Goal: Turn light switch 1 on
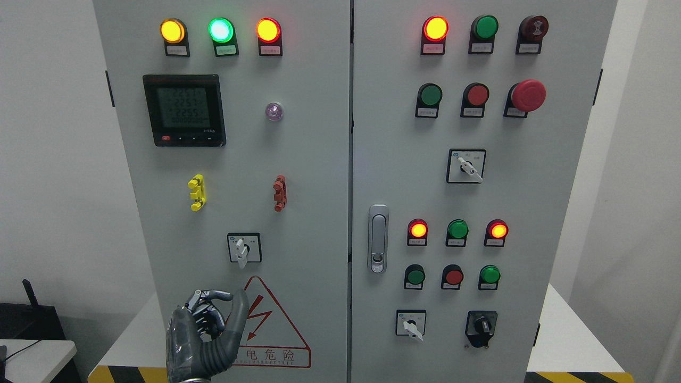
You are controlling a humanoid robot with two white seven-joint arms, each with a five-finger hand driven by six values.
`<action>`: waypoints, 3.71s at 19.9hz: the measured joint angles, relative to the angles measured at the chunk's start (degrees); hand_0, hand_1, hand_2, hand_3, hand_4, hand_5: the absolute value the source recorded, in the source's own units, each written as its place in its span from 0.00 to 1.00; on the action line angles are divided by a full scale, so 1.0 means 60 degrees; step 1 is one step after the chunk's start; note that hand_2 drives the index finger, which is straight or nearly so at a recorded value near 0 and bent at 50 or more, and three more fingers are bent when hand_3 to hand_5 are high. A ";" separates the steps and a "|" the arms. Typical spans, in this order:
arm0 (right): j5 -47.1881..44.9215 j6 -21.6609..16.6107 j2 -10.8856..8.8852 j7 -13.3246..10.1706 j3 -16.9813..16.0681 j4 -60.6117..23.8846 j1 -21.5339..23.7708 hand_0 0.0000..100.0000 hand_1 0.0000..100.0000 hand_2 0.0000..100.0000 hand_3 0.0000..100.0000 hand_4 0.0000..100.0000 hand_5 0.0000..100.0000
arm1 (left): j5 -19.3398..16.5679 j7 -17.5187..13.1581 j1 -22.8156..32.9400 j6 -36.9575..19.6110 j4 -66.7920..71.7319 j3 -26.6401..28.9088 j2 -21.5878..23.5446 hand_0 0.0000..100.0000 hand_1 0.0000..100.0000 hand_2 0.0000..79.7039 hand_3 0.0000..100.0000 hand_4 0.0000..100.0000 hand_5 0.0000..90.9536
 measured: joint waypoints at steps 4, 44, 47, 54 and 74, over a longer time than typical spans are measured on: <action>0.0000 0.0000 0.0000 0.0000 0.0000 0.0000 0.0002 0.12 0.39 0.00 0.00 0.00 0.00 | 0.0042 0.0183 -0.0217 0.0164 0.0108 -0.0067 -0.0025 0.24 0.55 0.58 0.99 0.99 0.97; 0.0000 0.0000 -0.0002 0.0000 0.0000 0.0000 -0.0002 0.12 0.39 0.00 0.00 0.00 0.00 | 0.0287 0.0462 -0.1466 0.1193 0.0499 -0.0150 -0.0109 0.20 0.57 0.68 1.00 1.00 0.96; 0.0000 0.0000 -0.0002 0.0000 0.0000 0.0000 -0.0002 0.12 0.39 0.00 0.00 0.00 0.00 | 0.0293 0.0462 -0.1504 0.1318 0.0501 -0.0151 -0.0110 0.20 0.57 0.68 1.00 1.00 0.96; 0.0000 0.0000 -0.0003 0.0000 0.0000 0.0000 -0.0002 0.12 0.39 0.00 0.00 0.00 0.00 | 0.0299 0.0474 -0.1592 0.1432 0.0508 -0.0160 -0.0111 0.20 0.56 0.70 1.00 1.00 0.96; 0.0000 0.0000 -0.0002 0.0000 0.0000 0.0000 0.0001 0.12 0.39 0.00 0.00 0.00 0.00 | 0.0302 0.0449 -0.1784 0.2044 0.0515 -0.0194 -0.0112 0.20 0.53 0.71 1.00 1.00 0.96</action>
